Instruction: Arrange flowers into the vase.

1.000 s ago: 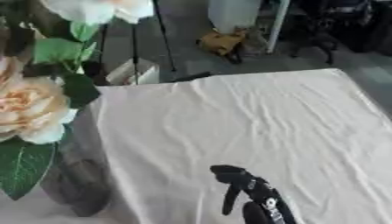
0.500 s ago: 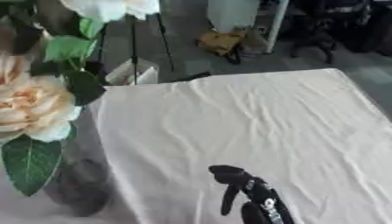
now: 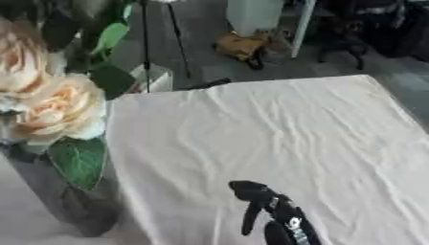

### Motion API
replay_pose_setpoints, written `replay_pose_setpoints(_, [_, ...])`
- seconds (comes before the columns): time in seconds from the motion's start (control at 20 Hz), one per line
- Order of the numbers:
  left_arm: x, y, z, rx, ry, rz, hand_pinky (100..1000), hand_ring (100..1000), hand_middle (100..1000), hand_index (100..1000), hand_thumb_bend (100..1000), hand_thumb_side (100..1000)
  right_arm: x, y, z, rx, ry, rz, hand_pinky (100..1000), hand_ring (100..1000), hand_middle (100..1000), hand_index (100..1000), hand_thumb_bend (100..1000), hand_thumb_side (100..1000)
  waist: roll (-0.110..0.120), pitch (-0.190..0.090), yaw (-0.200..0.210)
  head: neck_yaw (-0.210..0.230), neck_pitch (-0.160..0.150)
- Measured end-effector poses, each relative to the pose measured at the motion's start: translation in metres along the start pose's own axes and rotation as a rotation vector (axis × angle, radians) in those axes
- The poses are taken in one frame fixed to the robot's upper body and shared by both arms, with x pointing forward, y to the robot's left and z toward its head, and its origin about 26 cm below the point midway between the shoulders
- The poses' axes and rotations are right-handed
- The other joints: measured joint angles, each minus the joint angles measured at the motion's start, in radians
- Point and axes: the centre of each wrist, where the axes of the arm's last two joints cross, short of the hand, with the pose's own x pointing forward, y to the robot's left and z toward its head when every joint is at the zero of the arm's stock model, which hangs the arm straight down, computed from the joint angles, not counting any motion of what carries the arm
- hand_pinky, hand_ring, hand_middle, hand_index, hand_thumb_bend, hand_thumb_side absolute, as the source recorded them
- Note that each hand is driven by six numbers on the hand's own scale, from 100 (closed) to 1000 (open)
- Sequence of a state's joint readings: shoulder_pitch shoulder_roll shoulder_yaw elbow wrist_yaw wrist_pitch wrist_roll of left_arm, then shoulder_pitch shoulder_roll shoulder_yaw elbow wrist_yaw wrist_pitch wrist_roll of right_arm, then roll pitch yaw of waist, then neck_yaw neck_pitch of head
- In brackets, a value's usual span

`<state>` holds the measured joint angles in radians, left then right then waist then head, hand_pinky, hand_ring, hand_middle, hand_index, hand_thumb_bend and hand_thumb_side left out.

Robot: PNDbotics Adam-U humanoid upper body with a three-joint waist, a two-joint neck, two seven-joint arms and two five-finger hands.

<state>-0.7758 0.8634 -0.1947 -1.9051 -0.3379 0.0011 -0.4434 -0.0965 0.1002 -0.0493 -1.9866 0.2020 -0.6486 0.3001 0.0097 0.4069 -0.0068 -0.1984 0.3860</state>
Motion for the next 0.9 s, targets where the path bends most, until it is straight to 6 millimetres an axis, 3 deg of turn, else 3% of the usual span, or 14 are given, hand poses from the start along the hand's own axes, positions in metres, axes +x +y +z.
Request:
replay_pose_setpoints(0.45, [0.004, 0.002, 0.019, 0.063, -0.004, 0.08, 921, 930, 912, 1000, 858, 1000, 0.0, -0.001, 0.002, -0.016, -0.004, 0.006, 792, 799, 350, 792, 100, 1000, -0.005, 0.0, 0.014, -0.01, 0.01])
replay_pose_setpoints(0.9, [-0.006, -0.019, 0.034, 0.099, 0.008, 0.138, 920, 919, 898, 1000, 833, 1000, 0.0, -0.001, 0.006, -0.039, -0.006, 0.0, 790, 799, 358, 792, 100, 1000, -0.019, -0.008, 0.03, -0.004, 0.027])
